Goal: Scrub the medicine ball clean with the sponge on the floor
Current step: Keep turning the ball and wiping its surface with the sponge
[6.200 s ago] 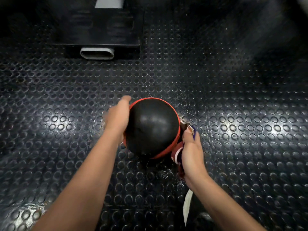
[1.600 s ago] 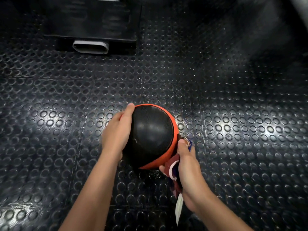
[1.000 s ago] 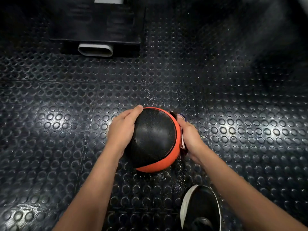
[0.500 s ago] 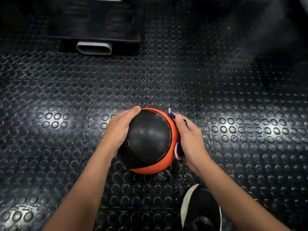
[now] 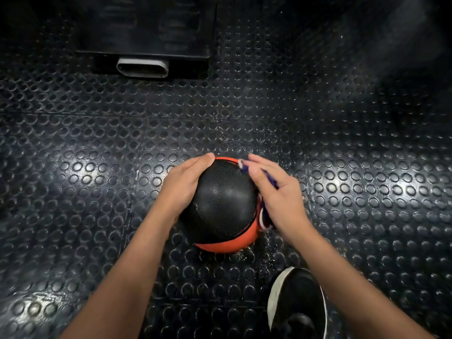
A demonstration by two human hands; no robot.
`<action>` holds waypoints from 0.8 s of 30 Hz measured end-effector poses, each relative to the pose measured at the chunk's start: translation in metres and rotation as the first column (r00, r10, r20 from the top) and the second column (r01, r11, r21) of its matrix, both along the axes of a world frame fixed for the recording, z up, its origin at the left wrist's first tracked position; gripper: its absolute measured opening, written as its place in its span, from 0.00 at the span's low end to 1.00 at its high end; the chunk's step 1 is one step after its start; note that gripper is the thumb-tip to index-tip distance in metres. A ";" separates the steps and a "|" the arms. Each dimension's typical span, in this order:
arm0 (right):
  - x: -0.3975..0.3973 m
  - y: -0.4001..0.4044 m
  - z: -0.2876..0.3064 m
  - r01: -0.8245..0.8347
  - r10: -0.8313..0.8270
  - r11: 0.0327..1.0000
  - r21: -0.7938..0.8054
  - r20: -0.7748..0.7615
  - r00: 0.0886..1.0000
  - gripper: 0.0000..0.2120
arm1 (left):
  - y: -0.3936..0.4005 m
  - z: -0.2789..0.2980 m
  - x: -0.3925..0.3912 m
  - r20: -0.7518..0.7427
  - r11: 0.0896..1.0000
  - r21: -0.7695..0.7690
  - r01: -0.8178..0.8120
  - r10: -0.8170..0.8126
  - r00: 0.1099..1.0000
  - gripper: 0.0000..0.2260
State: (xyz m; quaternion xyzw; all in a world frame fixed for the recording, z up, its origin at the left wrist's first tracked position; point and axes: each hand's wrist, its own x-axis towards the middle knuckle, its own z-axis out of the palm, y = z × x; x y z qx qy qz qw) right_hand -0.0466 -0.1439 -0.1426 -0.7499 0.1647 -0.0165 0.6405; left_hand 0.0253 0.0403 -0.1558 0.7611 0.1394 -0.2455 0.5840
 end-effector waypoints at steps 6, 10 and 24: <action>0.022 -0.008 0.002 0.005 -0.005 1.000 0.002 -0.083 0.997 0.03 | -0.004 0.001 0.008 -0.032 0.999 0.045 -0.025 0.027 0.999 0.18; 0.015 -0.011 0.003 0.047 -0.040 0.996 0.071 -0.095 0.995 0.03 | -0.005 0.000 0.003 0.002 0.999 0.037 0.029 -0.029 1.000 0.16; 0.031 -0.015 0.003 0.072 -0.076 0.997 -0.035 -0.114 0.991 0.04 | -0.020 0.012 0.007 0.013 0.992 0.112 0.052 -0.054 0.998 0.20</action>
